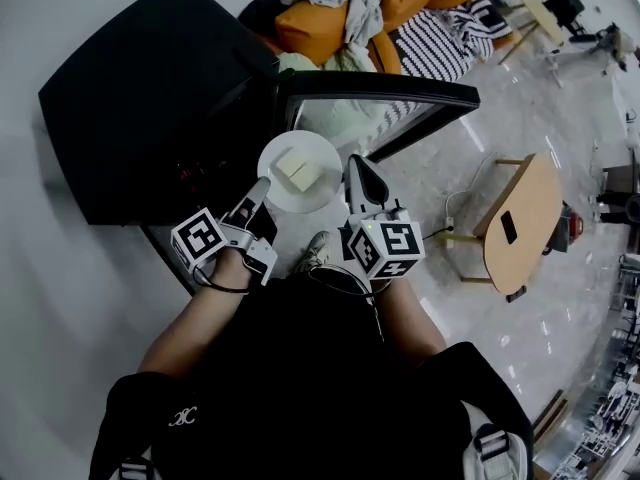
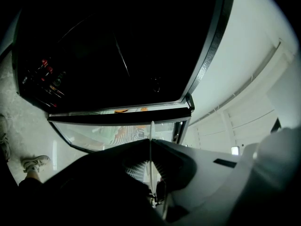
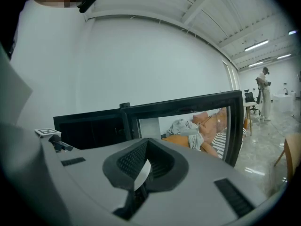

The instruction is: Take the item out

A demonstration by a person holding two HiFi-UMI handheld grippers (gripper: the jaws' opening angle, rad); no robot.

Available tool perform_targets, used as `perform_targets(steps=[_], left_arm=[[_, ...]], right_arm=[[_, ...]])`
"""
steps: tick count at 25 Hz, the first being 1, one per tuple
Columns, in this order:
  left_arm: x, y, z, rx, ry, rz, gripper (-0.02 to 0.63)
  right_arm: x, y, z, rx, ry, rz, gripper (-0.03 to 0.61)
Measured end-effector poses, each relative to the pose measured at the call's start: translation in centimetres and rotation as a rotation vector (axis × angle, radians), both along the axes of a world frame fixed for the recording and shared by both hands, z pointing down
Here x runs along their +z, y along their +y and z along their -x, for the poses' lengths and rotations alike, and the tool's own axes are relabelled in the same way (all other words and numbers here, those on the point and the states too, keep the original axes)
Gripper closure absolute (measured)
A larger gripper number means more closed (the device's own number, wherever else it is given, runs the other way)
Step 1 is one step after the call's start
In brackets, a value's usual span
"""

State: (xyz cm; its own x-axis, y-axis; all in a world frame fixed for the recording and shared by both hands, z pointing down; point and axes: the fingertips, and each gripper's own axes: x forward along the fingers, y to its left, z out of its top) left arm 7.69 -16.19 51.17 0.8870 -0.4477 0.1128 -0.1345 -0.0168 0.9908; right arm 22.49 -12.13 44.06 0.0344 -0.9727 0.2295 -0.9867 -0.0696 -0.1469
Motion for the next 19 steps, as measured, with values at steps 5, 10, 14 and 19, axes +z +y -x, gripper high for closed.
perform_targets(steps=[5,10,14,19], left_arm=[[-0.16,-0.51,0.12,-0.019,-0.003,-0.007,0.592],[-0.13,-0.53,0.29,-0.032,-0.006,-0.006,0.592],[-0.41,-0.61,0.15,-0.052,0.046,0.009,0.591],[-0.09,-0.28,0.49,-0.052,0.009,-0.001,0.591]], right_arm=[[-0.06,-0.36,-0.15,-0.016,-0.001,-0.004,0.572],[-0.21,-0.22,-0.05,-0.028,0.004,-0.006,0.572],[0.04,-0.11,0.08,-0.038,0.027,-0.001,0.572],[0.33,0.25,-0.3,-0.032,0.007,0.002,0.572]])
